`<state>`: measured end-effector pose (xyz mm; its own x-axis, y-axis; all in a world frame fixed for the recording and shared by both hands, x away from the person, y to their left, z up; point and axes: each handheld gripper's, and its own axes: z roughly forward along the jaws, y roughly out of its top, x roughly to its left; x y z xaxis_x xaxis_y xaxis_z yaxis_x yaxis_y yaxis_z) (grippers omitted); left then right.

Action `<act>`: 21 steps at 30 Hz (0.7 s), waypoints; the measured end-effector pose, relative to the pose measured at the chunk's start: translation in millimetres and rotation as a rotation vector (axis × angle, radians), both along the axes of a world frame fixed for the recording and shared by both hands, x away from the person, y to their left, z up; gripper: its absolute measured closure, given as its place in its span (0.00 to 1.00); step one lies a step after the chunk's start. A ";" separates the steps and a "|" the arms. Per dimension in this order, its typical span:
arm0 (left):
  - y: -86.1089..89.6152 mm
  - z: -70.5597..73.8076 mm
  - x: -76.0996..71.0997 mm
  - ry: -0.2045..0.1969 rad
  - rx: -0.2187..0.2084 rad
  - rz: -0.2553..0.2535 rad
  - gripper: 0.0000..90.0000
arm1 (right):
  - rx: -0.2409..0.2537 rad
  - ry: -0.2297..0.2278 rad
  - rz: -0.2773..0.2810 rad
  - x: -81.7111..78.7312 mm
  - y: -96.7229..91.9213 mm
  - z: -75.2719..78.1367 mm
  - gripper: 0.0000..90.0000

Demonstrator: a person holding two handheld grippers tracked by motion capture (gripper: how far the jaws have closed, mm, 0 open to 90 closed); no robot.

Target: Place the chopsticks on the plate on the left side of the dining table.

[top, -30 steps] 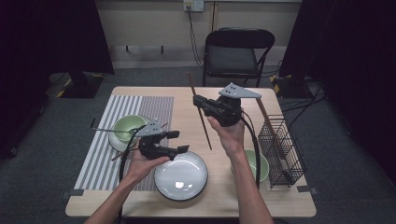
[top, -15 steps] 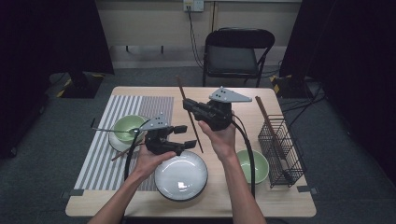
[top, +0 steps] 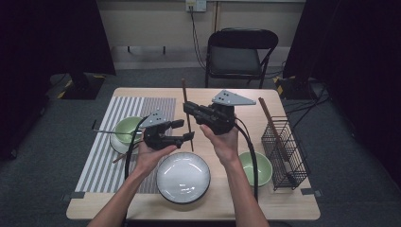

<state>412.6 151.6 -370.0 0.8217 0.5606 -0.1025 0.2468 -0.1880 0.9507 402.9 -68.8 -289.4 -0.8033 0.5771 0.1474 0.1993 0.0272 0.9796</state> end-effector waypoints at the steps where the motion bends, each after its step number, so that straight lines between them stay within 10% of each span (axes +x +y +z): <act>1: 1.0 -0.1 0.6 -0.001 0.000 0.000 0.42 | -0.002 0.000 -0.002 -0.2 -0.5 0.1 0.94; 9: 6.3 3.4 0.6 -0.022 0.002 0.002 0.52 | -0.021 0.011 0.009 0.5 -1.5 -2.0 0.94; 21: 3.9 19.7 -3.7 -0.025 -0.041 -0.145 0.80 | -0.040 0.036 0.040 3.3 2.6 -5.7 0.94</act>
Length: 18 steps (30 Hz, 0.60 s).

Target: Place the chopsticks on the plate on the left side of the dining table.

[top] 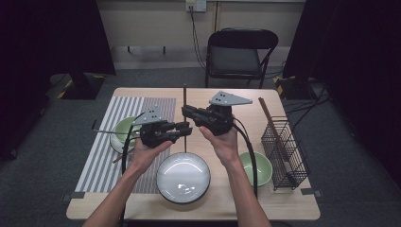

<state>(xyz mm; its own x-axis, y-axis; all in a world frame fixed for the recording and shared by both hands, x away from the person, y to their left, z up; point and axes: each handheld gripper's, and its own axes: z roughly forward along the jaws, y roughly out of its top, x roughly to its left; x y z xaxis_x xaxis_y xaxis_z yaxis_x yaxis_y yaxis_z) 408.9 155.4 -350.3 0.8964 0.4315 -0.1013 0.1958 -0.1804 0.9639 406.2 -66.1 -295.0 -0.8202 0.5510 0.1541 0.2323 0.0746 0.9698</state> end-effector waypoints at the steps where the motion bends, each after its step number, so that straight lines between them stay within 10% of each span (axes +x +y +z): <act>1: -0.5 0.6 -0.3 0.000 0.001 0.001 0.81 | 0.004 0.001 0.005 -0.2 -0.3 -0.1 0.94; 18: 5.1 -2.2 0.5 0.035 -0.044 -0.053 0.95 | 0.014 0.006 0.057 -2.7 -4.7 -0.4 0.93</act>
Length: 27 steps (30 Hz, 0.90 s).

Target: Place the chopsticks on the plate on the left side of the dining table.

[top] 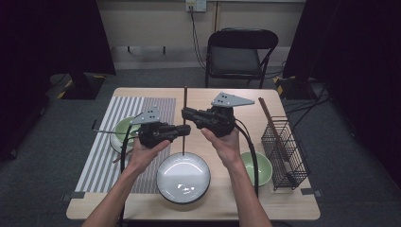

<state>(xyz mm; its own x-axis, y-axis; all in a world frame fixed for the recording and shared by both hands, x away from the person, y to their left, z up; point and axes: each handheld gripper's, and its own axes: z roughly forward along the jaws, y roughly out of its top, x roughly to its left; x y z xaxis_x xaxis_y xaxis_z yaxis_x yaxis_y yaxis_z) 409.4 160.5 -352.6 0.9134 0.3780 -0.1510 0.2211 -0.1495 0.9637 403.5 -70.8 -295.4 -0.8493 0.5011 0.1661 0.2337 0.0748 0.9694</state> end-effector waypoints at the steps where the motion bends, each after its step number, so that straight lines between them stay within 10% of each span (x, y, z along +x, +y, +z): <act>1: 0.4 -0.1 0.1 -0.002 0.007 0.004 0.95 | 0.000 -0.002 0.001 0.1 -0.3 0.1 0.90; 14: 9.4 2.2 1.0 0.007 0.013 0.022 0.95 | -0.009 0.000 0.002 -1.8 -14.6 -0.5 0.64; 27: 23.7 18.1 1.2 -0.016 -0.011 0.050 0.95 | -0.070 0.053 -0.019 -7.5 -32.5 -36.1 0.57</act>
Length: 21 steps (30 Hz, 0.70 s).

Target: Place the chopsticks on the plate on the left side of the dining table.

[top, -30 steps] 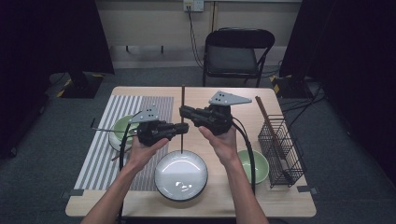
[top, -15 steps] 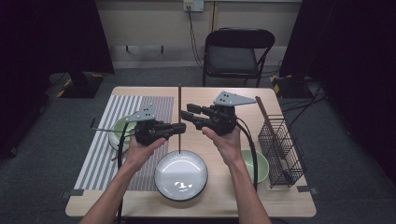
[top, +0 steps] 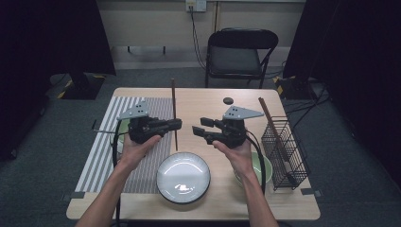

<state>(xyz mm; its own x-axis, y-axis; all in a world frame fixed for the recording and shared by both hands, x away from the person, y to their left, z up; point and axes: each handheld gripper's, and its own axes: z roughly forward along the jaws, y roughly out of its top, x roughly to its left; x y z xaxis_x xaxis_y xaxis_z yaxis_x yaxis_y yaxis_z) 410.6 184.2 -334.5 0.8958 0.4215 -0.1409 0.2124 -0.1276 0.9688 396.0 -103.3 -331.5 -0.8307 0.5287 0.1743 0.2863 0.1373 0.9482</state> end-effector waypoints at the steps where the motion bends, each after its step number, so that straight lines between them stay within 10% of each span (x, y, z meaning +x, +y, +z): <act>1: 0.3 1.7 0.2 -0.004 -0.001 0.000 0.95 | -0.005 0.005 0.000 -0.3 0.7 -3.5 0.58; 21: -19.5 11.3 -3.6 -0.023 -0.004 -0.037 0.95 | -0.019 -0.003 0.117 1.2 43.0 -25.7 0.84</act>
<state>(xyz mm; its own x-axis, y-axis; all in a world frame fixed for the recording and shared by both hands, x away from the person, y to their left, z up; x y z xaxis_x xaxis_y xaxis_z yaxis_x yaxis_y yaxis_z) 406.9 164.7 -323.2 0.9137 0.3879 -0.1216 0.1852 -0.1309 0.9739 397.2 -60.3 -357.2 -0.8876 0.4310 0.1628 0.2648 0.1881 0.9458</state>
